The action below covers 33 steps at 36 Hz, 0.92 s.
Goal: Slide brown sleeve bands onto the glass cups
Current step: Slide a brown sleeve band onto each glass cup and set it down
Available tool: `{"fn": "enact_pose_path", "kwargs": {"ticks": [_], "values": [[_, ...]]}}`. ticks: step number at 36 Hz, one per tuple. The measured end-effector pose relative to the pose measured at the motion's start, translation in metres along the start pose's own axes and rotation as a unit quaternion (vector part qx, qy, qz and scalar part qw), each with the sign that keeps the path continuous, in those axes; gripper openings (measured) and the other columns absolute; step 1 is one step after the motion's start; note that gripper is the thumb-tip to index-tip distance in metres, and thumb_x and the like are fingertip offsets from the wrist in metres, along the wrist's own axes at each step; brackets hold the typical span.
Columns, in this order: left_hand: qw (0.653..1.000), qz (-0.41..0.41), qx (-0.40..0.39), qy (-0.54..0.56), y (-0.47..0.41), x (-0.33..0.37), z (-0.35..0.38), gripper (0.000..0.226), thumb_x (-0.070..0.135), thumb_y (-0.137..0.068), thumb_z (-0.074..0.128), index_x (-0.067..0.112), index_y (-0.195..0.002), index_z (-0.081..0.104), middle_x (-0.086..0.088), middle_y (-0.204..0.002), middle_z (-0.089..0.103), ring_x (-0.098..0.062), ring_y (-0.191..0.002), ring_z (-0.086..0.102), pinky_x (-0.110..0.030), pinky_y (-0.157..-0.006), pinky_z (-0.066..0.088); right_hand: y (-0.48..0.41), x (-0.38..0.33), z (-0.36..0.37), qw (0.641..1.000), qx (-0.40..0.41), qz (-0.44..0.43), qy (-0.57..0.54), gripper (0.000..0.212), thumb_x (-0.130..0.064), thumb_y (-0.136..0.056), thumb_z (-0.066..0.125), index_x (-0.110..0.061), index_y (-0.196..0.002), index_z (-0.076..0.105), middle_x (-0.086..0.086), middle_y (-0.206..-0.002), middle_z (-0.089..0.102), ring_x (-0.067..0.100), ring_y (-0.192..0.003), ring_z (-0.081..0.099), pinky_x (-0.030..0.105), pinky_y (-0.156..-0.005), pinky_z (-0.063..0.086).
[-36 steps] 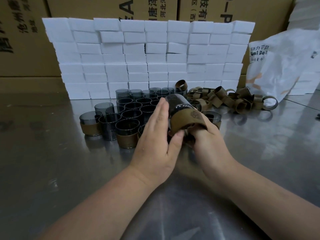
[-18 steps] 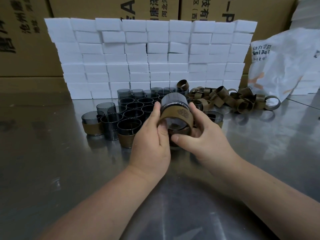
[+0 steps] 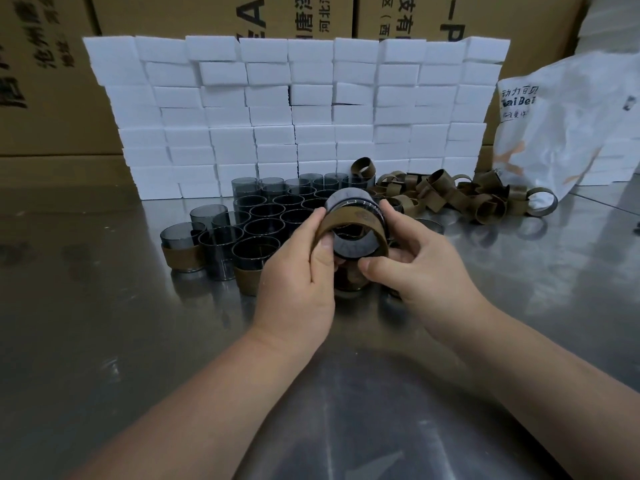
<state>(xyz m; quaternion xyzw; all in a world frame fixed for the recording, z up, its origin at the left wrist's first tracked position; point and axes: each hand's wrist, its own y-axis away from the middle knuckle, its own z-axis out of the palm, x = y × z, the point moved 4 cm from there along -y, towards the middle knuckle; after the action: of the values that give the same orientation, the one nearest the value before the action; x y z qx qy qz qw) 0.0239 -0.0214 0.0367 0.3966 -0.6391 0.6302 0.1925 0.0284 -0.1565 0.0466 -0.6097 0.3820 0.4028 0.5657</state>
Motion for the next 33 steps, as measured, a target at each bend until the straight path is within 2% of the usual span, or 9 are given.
{"fn": "enact_pose_path", "kwargs": {"ticks": [5,8,12,14,16,18,22,28,33], "values": [[1.0,0.005,0.005,-0.002,-0.002,0.0,-0.003,0.049,0.038,-0.087,0.04,0.014,-0.128,0.054,0.012,-0.109,0.063,-0.006,-0.1,0.061,-0.043,-0.088,0.052,0.002,-0.001,-0.001,1.0,0.008,0.006,-0.016,0.075,0.007,-0.076,0.065,-0.017,-0.141,0.038,0.028,-0.093,0.064,0.013,-0.078,0.056,0.021,-0.084,0.048],[1.0,0.006,0.009,0.001,-0.004,-0.001,-0.004,0.047,0.039,-0.087,0.042,0.016,-0.125,0.057,0.019,-0.105,0.062,-0.002,-0.095,0.063,-0.043,-0.086,0.053,0.001,-0.002,-0.001,1.0,0.012,0.01,-0.007,0.073,0.007,-0.076,0.065,-0.017,-0.14,0.04,0.031,-0.098,0.058,0.013,-0.078,0.053,0.016,-0.073,0.046],[1.0,-0.001,0.015,0.016,-0.005,-0.002,-0.005,0.033,0.051,-0.083,0.044,0.039,-0.11,0.058,0.018,-0.097,0.066,-0.009,-0.093,0.065,-0.045,-0.085,0.053,0.002,-0.006,-0.004,1.0,0.021,0.01,-0.001,0.069,0.007,-0.076,0.064,-0.018,-0.137,0.044,0.036,-0.105,0.054,0.016,-0.098,0.057,0.034,-0.092,0.047],[1.0,-0.006,0.017,0.025,-0.006,-0.002,-0.005,0.032,0.056,-0.078,0.043,0.043,-0.103,0.059,0.015,-0.094,0.068,-0.012,-0.091,0.066,-0.046,-0.084,0.053,0.002,-0.008,-0.004,1.0,0.021,0.014,0.002,0.067,0.006,-0.076,0.065,-0.019,-0.135,0.047,0.037,-0.103,0.055,0.016,-0.09,0.058,0.04,-0.093,0.045],[0.999,-0.007,0.021,0.03,-0.006,-0.002,-0.006,0.026,0.053,-0.08,0.048,0.041,-0.098,0.062,0.014,-0.091,0.07,-0.01,-0.089,0.067,-0.042,-0.083,0.054,0.003,-0.009,-0.005,1.0,0.023,0.01,0.003,0.064,0.005,-0.075,0.065,-0.02,-0.132,0.05,0.039,-0.102,0.054,0.019,-0.077,0.051,0.029,-0.085,0.048],[0.999,-0.009,0.021,0.037,-0.006,-0.001,-0.006,0.019,0.046,-0.083,0.051,0.04,-0.096,0.063,0.016,-0.088,0.07,-0.006,-0.085,0.067,-0.033,-0.081,0.054,0.003,-0.011,-0.005,1.0,0.025,0.008,0.005,0.062,0.004,-0.074,0.066,-0.021,-0.129,0.052,0.041,-0.101,0.053,0.019,-0.075,0.049,0.029,-0.076,0.042],[0.997,-0.009,0.02,0.077,-0.005,0.002,-0.006,0.018,0.047,-0.079,0.052,0.038,-0.091,0.062,0.023,-0.08,0.069,0.003,-0.076,0.065,-0.012,-0.07,0.049,0.001,-0.012,-0.006,1.0,0.021,0.003,0.021,0.061,0.002,-0.073,0.068,-0.022,-0.127,0.054,0.039,-0.103,0.055,0.02,-0.075,0.051,0.032,-0.077,0.044],[0.996,-0.009,0.04,0.079,-0.005,0.003,-0.007,0.022,0.048,-0.071,0.051,0.038,-0.087,0.062,0.021,-0.072,0.067,0.005,-0.071,0.063,-0.01,-0.067,0.048,-0.001,-0.01,-0.008,0.999,0.026,-0.009,0.042,0.052,-0.004,-0.071,0.073,-0.02,-0.118,0.062,0.032,-0.093,0.062,0.02,-0.075,0.056,0.042,-0.083,0.052],[0.997,-0.024,0.047,0.061,-0.005,0.003,-0.008,0.006,0.036,-0.081,0.056,0.036,-0.084,0.061,0.025,-0.068,0.065,0.011,-0.067,0.06,-0.004,-0.061,0.043,-0.003,-0.005,-0.011,0.998,0.045,-0.038,0.023,0.037,0.0,-0.073,0.072,-0.029,-0.095,0.065,0.008,-0.068,0.052,0.016,-0.066,0.05,0.024,-0.066,0.045]]}}
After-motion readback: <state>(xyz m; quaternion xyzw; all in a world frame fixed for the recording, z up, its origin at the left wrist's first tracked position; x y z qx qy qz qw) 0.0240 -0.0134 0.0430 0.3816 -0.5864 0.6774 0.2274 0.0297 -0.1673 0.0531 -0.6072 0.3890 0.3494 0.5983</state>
